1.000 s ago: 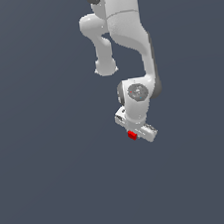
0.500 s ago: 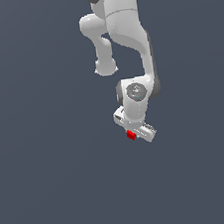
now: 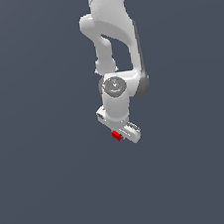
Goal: Pick up the red cube and move it to a goal position.
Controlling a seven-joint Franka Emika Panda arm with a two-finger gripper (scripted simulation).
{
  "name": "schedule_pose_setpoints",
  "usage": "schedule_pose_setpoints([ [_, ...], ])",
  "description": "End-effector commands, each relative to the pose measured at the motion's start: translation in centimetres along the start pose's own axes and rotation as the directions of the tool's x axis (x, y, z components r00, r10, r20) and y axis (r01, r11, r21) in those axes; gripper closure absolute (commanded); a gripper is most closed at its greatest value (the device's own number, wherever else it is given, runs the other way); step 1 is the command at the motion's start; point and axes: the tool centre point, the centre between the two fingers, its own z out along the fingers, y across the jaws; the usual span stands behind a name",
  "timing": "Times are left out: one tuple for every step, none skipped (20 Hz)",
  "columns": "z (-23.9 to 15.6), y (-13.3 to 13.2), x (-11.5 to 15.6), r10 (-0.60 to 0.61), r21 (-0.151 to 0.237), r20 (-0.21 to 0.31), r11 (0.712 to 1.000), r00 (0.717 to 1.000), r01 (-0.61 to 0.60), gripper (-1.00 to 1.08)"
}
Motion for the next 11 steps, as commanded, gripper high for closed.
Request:
schedule_pose_setpoints([
  [-1.6,1.3,2.0,0.000,0.001,0.000,1.000,1.000,0.000,1.08],
  [-2.1,1.7,2.6,0.000,0.001,0.000,1.000,1.000,0.000,1.08],
  [-2.6,2.1,3.2,0.001,0.000,0.000,1.000,1.000,-0.001,1.08],
  [-3.0,2.4,3.7,0.001,0.000,0.000,1.000,1.000,-0.001,1.08],
  [-3.3,2.7,4.2,0.001,0.000,0.000,1.000,1.000,-0.001,1.08],
  [-3.6,2.9,4.5,0.001,0.000,0.000,1.000,1.000,-0.001,1.08],
  [-3.8,3.0,4.8,0.001,0.000,0.000,1.000,1.000,-0.001,1.08],
  [-4.0,3.2,5.1,0.001,0.000,0.000,1.000,1.000,-0.001,1.08],
  [-4.1,3.3,5.2,0.001,0.000,0.000,1.000,1.000,-0.001,1.08],
  [-4.2,3.3,5.3,0.001,0.000,0.000,1.000,1.000,-0.001,1.08],
  [-4.2,3.3,5.4,0.001,0.000,0.000,1.000,1.000,-0.001,1.08],
])
